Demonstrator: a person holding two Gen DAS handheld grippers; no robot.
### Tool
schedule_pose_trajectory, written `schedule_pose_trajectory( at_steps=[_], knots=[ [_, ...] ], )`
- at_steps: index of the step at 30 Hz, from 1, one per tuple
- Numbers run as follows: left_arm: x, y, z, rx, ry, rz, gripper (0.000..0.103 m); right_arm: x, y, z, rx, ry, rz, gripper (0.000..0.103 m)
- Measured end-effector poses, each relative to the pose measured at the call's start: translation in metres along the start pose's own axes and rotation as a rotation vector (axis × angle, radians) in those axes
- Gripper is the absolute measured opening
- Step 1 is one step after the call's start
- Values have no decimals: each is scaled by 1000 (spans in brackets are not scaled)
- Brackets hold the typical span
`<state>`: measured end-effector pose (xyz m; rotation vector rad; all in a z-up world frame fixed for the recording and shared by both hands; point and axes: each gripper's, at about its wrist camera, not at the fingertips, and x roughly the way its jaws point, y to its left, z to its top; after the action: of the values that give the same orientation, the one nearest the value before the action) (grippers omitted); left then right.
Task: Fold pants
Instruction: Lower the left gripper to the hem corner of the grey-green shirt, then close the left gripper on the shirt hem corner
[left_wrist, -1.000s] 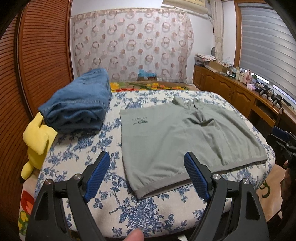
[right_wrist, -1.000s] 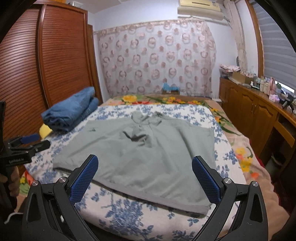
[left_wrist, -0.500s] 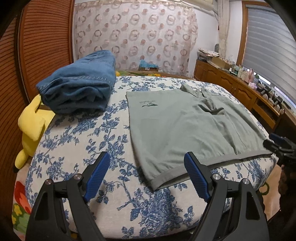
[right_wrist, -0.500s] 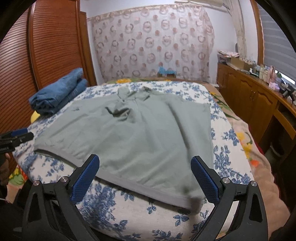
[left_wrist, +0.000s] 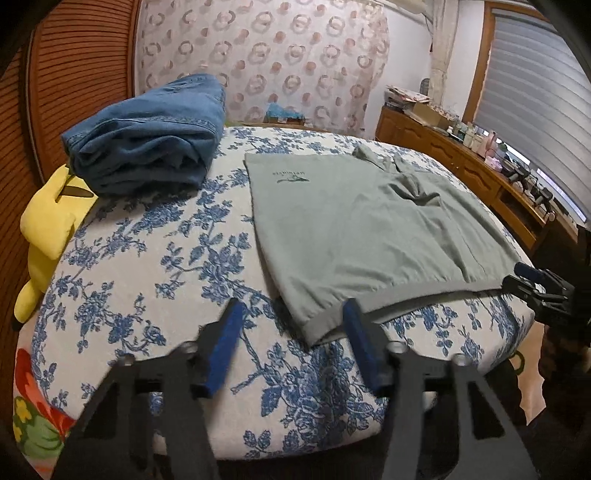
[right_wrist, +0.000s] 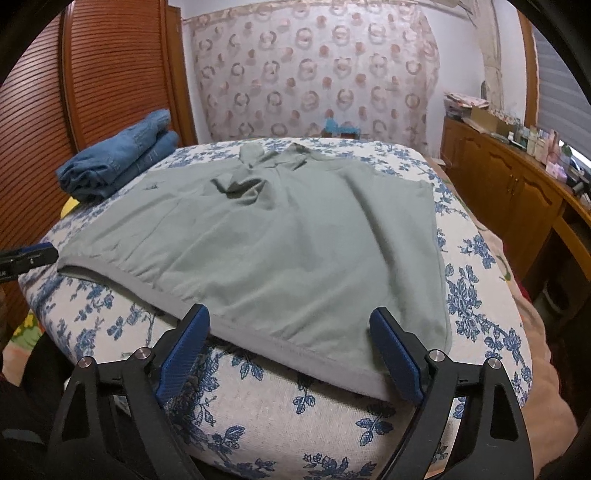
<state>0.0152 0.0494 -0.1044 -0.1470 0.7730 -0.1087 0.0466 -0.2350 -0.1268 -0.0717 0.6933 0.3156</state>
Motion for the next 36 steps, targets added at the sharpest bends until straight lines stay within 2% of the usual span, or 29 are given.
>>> schedule_pose_trajectory(
  at_steps=[5,10,12,19,21,22,23,28,36],
  knots=[
    [0,-6,-5,27,17,-22,37,3,0,-3,-11,4,-8,90],
    [6,-10,-8,40,37,2,36,7,6,-7,-59,7,-45,90],
    [7,-13,-8,58,38,29,36,7,8,-8,-54,9,-42,90],
    [9,-16,-7,84,32,49,36,7,9,-8,-55,7,-43,90],
    [10,-17,-7,96,29,41,30,6,9,-8,-56,5,-44,90],
    [9,-18,-7,102,27,27,20,6,9,-8,-56,5,-44,90],
    [10,-18,-7,108,26,27,15,6,9,-8,-56,4,-44,90],
    [9,-16,-4,105,24,7,3,5,8,-8,-58,-1,-42,90],
    [-8,-21,13,100,-39,-41,1,5,6,-7,-66,3,-35,88]
  ],
)
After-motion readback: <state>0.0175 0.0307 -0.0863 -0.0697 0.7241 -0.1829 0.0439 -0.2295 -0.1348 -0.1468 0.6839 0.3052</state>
